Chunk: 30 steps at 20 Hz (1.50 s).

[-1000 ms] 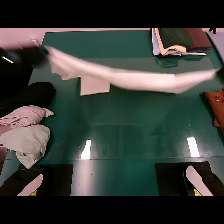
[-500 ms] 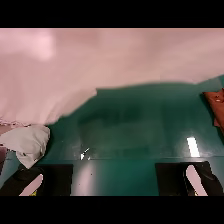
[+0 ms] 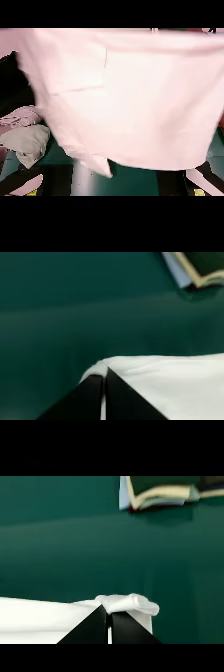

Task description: Fold the shirts.

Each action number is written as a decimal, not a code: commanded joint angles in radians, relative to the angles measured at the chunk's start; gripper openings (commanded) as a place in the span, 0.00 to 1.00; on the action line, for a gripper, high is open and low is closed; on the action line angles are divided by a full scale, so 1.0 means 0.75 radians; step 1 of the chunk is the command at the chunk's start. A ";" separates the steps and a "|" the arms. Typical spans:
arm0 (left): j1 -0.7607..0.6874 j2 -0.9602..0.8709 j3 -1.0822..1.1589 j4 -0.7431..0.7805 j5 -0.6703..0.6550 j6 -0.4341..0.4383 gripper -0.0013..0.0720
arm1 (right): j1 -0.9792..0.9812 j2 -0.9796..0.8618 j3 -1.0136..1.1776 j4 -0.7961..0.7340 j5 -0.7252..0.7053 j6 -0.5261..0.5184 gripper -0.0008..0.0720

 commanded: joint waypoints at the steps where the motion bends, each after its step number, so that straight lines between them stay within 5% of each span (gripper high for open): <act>1: 0.001 -0.256 -0.150 -0.001 -0.095 -0.008 0.05 | 0.204 -0.223 -0.230 -0.237 0.038 0.021 0.04; 11: 0.119 -0.733 -0.182 -0.143 0.278 0.005 0.05 | 0.282 -0.817 0.117 -0.293 -0.025 0.093 0.04; 17: 0.184 -0.734 -0.200 -0.211 -0.103 0.293 0.05 | 0.282 -0.726 0.007 -0.301 0.026 0.057 0.04; 23: 0.184 -0.734 -0.416 -0.210 -0.113 0.237 0.05 | 0.282 -0.585 -0.410 -0.293 -0.139 0.060 0.04; 24: 0.184 -0.734 -0.435 -0.202 -0.105 0.199 0.30 | 0.282 -0.574 -0.443 -0.293 -0.167 0.060 0.15; 25: 0.184 -0.734 -0.437 -0.194 -0.104 0.160 0.80 | 0.282 -0.570 -0.450 -0.293 -0.172 0.060 0.50; 26: 0.186 -0.731 -0.434 -0.192 -0.111 0.140 0.83 | 0.282 -0.569 -0.435 -0.293 -0.146 0.060 0.60; 30: 0.197 -0.559 -0.467 0.005 -0.199 0.112 0.83 | 0.279 -0.473 -0.384 -0.300 0.032 0.057 0.60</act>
